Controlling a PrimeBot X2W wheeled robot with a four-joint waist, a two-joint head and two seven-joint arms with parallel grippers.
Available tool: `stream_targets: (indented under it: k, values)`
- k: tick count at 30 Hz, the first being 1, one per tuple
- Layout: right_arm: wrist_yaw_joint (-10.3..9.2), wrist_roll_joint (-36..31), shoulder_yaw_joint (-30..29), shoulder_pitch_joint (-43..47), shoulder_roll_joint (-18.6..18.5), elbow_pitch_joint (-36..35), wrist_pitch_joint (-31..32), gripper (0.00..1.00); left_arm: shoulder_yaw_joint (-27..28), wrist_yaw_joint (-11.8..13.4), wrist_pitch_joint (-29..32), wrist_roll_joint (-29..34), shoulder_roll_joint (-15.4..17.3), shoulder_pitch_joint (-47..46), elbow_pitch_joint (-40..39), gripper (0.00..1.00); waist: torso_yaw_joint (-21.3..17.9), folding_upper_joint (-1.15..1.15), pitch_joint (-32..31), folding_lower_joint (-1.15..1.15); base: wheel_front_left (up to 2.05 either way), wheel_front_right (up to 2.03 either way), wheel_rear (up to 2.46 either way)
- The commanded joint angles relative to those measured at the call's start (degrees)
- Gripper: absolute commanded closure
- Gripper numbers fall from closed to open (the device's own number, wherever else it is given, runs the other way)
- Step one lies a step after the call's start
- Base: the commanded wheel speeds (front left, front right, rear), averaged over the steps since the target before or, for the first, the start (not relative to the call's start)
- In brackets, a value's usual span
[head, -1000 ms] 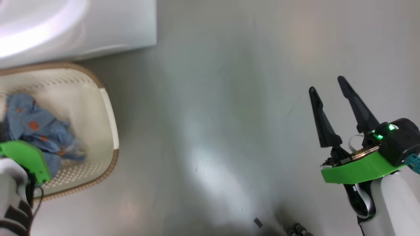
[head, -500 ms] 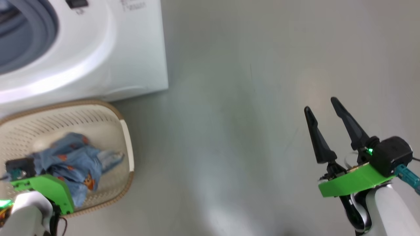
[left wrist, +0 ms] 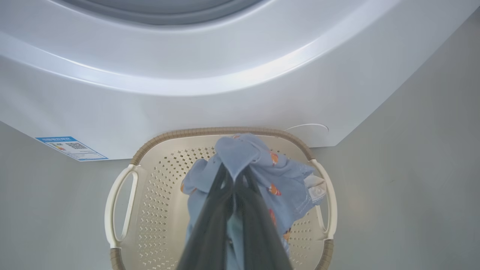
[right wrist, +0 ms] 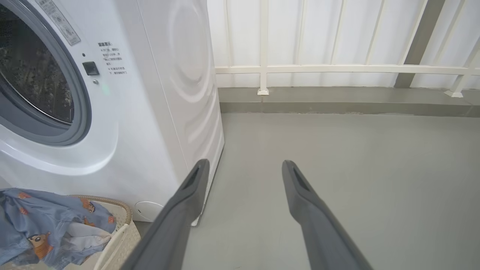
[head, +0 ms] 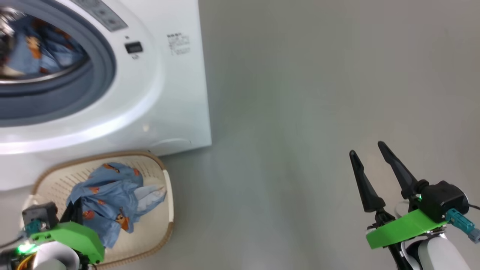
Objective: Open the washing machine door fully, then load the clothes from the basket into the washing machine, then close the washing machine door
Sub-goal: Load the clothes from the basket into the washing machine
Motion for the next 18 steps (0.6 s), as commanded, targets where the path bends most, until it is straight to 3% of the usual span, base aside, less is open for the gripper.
stream_targets:
  k: [1, 9, 18]
  values:
    - [0.09, -0.05, 0.84, 1.31, -0.16, -1.0, -0.27, 0.0, 2.83, 0.62, -0.78, 0.41, 1.4, 2.44, -4.49, 1.0, 1.94, 0.0, -4.61, 0.0, 0.0, 0.0, 0.0]
    - [0.09, -0.33, 0.68, 3.44, -0.01, -0.41, -0.27, 0.0, 6.13, -0.26, -0.78, 1.52, -1.11, 10.06, -16.93, 1.0, 3.01, 0.0, -9.17, 0.0, 0.0, 0.0, 0.0]
    - [0.09, -0.37, 0.37, 6.18, 0.92, 0.6, -0.27, 0.0, 10.1, -1.64, -0.78, 1.53, -6.23, 19.25, -30.04, 1.0, 3.47, 0.0, -15.04, 0.0, 0.0, 0.0, 0.0]
